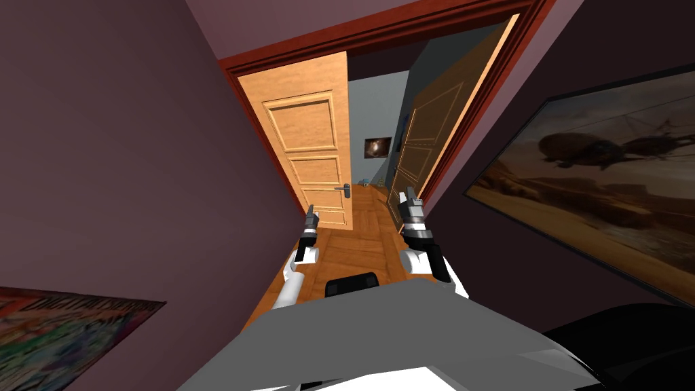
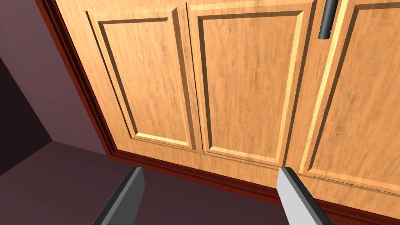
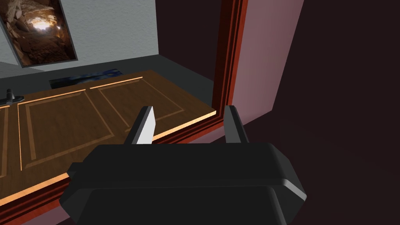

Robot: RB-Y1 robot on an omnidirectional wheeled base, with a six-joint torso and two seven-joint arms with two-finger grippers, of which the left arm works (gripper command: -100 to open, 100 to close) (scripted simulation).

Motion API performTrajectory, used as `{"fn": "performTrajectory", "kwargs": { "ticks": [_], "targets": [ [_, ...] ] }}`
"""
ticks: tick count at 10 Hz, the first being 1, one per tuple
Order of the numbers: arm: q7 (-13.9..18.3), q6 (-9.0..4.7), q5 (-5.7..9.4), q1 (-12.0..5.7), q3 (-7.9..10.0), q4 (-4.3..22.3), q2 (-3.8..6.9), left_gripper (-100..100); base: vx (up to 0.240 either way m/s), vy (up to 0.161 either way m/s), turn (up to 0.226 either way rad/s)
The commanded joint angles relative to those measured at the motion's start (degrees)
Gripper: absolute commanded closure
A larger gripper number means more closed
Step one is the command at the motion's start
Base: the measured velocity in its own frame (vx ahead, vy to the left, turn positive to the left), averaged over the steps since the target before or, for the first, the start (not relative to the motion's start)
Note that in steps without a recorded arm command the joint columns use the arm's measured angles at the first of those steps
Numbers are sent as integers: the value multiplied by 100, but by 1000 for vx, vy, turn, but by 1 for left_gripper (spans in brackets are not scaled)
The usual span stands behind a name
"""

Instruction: Push the door open

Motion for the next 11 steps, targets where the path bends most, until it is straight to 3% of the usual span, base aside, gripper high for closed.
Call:
{"fn": "performTrajectory", "kwargs": {
  "ticks": [1,5,6,11],
  "targets": [
    [-7,37,-7,-189,-16,286,-23,-100,102,-20,-12],
    [-1,89,-16,-643,-49,998,-66,-100,101,-37,-10],
    [-1,89,-16,-643,-49,1046,-66,-100,70,-12,-3],
    [5,139,-24,-1071,-81,1736,-126,-100,68,-11,-7]
  ]
}}
